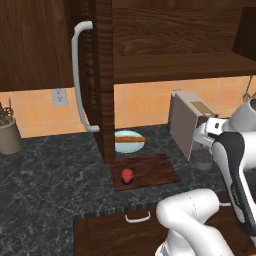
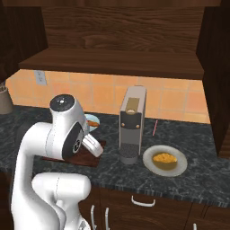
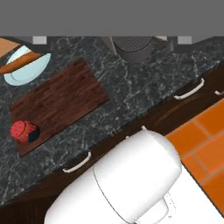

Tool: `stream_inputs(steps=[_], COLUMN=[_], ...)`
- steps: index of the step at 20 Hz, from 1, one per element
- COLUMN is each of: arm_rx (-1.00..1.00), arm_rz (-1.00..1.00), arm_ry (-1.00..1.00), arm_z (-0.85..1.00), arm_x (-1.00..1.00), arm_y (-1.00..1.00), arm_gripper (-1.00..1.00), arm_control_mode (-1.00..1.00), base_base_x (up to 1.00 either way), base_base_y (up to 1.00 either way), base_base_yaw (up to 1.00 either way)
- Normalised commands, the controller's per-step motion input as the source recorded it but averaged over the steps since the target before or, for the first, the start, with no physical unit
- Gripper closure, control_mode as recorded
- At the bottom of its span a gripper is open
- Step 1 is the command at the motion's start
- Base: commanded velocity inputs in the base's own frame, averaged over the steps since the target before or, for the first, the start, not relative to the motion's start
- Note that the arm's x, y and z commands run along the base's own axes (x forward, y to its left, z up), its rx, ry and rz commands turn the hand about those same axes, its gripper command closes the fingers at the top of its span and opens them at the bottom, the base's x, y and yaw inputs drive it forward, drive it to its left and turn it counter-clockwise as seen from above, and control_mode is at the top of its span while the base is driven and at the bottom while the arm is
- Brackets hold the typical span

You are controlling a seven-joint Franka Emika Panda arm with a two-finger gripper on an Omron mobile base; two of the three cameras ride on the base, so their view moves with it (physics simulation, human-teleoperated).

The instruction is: From the different types of pastries on the counter, select a croissant and place it on the cutting board. Then retrieve a jar of jam from the cabinet and place it alongside the croissant on the cutting board.

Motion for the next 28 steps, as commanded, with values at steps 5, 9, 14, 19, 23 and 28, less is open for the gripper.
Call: stream_inputs(steps=[5,9,14,19,23,28], arm_rx=[-0.01,-0.08,-0.05,-0.01,-0.11,-0.11], arm_rz=[0.00,-0.03,-0.05,-0.03,-0.03,-0.05], arm_ry=[0.13,0.18,0.18,0.02,-0.01,-0.04], arm_z=[0.00,0.01,0.00,-0.06,-0.28,-0.20], arm_x=[-0.21,0.00,-0.01,-0.07,0.01,0.26], arm_y=[-0.53,-0.54,-0.59,-0.77,-0.60,-0.27], arm_gripper=[-1.00,-1.00,-1.00,-1.00,-1.00,-1.00], arm_control_mode=[-1.00,-1.00,-1.00,-1.00,-1.00,-1.00], base_base_x=[0.00,0.00,0.00,0.00,0.00,0.00], base_base_y=[0.00,0.00,0.00,0.00,0.00,0.00], base_base_yaw=[0.00,0.00,0.00,0.00,0.00,0.00])
